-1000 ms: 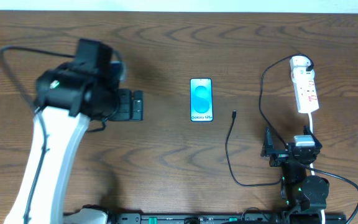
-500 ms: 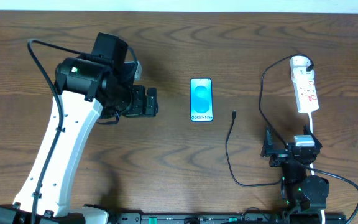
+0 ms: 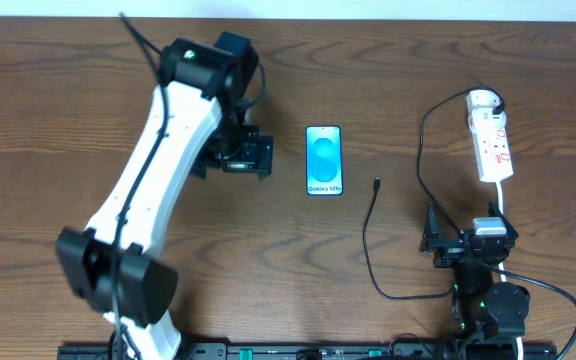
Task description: Plug charger to phone and switch on socket
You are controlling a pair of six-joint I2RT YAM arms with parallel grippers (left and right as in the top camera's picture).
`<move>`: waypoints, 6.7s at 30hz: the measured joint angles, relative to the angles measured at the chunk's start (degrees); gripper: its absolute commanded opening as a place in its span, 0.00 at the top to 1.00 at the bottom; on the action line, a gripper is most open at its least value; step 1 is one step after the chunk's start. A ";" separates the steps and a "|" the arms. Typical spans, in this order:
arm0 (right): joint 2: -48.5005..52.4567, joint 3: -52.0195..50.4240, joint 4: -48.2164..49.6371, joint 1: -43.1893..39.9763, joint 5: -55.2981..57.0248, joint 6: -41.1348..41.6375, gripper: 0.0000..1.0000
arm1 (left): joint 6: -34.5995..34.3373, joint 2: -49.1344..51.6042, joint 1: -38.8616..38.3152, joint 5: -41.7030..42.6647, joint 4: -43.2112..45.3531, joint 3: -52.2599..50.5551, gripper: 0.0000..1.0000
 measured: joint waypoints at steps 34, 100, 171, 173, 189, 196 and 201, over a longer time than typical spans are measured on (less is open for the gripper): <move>0.00 0.00 0.00 0.00 0.00 -0.02 0.01 | -11.54 9.16 -10.21 6.73 17.57 0.09 0.02; 0.00 0.00 0.00 0.00 0.00 0.00 0.01 | -18.64 15.56 -14.93 1.57 34.23 -12.09 0.02; 0.00 0.00 0.02 0.00 0.00 0.00 0.01 | -19.65 24.90 -17.92 -3.43 32.22 5.68 0.02; 0.00 0.00 0.02 0.00 0.00 0.00 0.01 | -19.26 24.87 -17.90 -3.65 32.24 5.64 0.02; 0.00 0.00 0.02 0.00 0.00 0.00 0.01 | -18.60 24.87 -17.81 -4.72 32.37 5.49 0.02; 0.00 0.00 0.02 0.00 0.00 0.00 0.01 | -18.60 24.90 -17.81 -4.72 32.46 5.49 0.02; 0.00 0.00 0.02 0.00 0.00 0.00 0.01 | -18.60 24.90 -17.81 -4.72 32.46 5.49 0.02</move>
